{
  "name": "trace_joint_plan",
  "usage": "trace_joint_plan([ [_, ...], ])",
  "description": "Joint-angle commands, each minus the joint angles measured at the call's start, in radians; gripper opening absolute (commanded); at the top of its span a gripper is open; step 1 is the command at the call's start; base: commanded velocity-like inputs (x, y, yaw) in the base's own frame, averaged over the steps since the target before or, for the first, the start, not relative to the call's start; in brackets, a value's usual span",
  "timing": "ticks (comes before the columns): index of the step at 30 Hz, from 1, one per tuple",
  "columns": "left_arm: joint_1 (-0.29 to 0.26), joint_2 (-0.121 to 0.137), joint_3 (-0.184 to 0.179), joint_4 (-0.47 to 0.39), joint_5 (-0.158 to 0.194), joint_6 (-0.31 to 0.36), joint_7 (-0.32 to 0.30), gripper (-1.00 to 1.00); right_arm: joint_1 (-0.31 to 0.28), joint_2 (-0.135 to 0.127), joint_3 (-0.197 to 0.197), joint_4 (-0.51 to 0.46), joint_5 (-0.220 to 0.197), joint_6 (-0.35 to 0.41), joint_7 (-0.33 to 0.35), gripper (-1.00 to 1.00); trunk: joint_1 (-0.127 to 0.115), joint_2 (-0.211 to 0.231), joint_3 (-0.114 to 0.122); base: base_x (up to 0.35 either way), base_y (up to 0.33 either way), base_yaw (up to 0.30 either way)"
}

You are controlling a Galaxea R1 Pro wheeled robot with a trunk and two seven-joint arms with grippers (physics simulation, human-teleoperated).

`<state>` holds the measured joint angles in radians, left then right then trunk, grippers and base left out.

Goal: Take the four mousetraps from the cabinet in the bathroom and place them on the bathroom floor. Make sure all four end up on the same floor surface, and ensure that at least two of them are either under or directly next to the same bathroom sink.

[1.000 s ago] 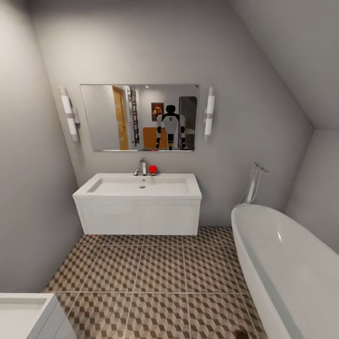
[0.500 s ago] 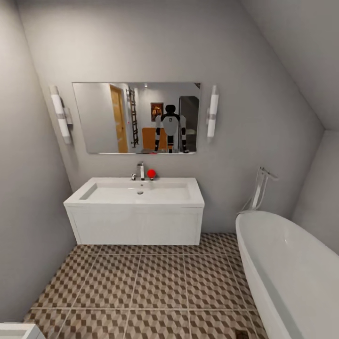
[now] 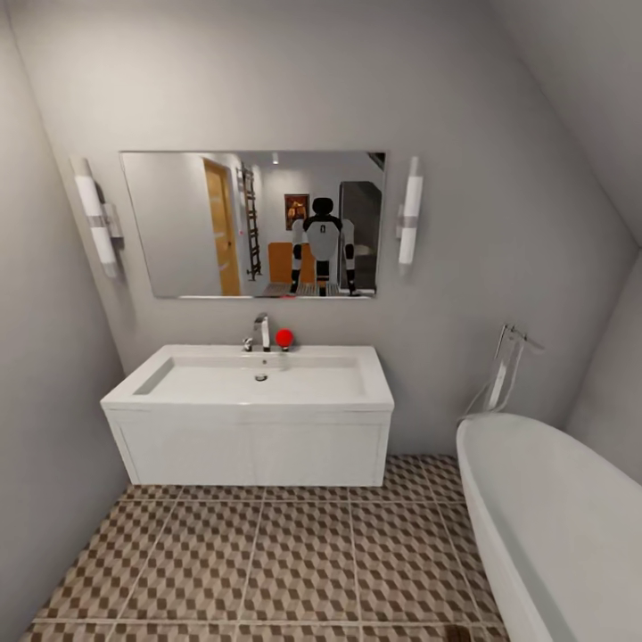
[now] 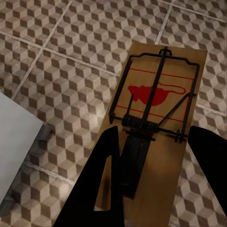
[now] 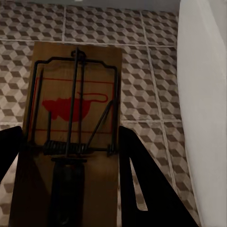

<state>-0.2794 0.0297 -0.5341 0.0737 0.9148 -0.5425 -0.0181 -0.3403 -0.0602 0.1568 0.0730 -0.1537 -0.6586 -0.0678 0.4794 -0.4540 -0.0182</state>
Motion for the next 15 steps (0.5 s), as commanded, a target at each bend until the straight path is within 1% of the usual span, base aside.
trace_joint_plan([
  [1, -0.001, -0.001, -0.007, 0.003, 0.006, -0.004, -0.002, -1.00, -0.002, 0.000, 0.009, 0.004, -0.011, -0.006, 0.002, -1.00, 0.001, -0.002, -0.002, 0.327, 0.000, 0.000],
  [15, -0.001, -0.001, -0.007, 0.003, 0.006, -0.004, -0.002, -1.00, -0.002, 0.000, 0.009, 0.004, -0.011, -0.006, 0.002, -1.00, 0.001, -0.002, -0.002, 0.327, 0.000, 0.000],
])
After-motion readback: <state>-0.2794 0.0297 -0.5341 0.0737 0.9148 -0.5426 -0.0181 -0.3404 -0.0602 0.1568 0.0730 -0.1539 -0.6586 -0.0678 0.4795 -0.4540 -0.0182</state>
